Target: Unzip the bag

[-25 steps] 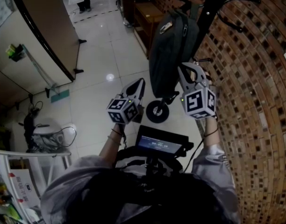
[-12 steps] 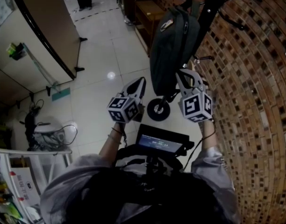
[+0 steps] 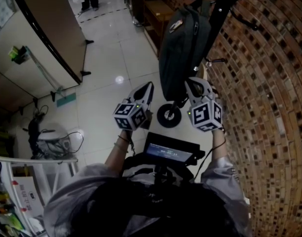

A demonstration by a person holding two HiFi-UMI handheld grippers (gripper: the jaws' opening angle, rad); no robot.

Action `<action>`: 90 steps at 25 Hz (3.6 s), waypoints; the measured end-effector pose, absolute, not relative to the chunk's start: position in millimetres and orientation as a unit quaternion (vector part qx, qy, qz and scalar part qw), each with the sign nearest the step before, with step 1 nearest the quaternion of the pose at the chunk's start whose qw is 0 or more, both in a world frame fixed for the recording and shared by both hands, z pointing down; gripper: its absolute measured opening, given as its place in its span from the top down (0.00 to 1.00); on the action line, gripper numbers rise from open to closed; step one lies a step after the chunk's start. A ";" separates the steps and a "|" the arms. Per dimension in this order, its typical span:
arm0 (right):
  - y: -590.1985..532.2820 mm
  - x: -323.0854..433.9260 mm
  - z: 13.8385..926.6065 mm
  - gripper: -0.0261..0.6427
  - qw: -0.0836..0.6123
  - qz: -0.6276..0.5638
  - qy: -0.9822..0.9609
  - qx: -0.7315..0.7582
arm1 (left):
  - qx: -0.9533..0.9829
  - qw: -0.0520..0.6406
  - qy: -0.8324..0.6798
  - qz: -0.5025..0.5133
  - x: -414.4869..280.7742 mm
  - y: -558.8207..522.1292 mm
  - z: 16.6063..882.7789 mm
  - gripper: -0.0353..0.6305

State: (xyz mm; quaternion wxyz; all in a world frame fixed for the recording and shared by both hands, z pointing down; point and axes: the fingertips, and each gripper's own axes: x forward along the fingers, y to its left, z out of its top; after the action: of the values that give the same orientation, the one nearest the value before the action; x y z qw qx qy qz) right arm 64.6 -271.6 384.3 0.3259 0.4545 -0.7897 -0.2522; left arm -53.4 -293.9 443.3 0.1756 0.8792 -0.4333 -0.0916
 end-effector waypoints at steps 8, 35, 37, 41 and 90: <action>-267.0 63.6 391.8 0.94 0.329 -0.252 -0.791 0.450 | 0.877 0.178 -0.436 -0.093 -52.0 -290.5 444.3 0.93; -266.5 70.5 426.1 0.91 0.230 -0.143 -0.814 0.513 | 0.878 0.184 -0.433 -0.080 -48.1 -291.4 450.2 0.93; -265.6 70.3 424.6 0.91 0.199 -0.117 -0.822 0.521 | 0.879 0.181 -0.434 -0.081 -47.9 -291.1 450.6 0.93; -259.3 71.8 417.0 0.91 0.141 -0.071 -0.833 0.531 | 0.879 0.182 -0.435 -0.077 -47.6 -288.3 453.2 0.93; -227.7 101.2 428.3 0.96 0.031 0.008 -0.848 0.529 | 0.870 0.188 -0.448 -0.078 -26.1 -269.2 452.1 0.93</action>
State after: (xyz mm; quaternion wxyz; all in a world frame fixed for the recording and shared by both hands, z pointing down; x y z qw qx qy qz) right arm 101.2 -227.7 428.3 0.0315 0.5287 -0.8482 0.0078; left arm -26.1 -269.2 452.1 0.1879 0.8703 -0.4484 -0.0781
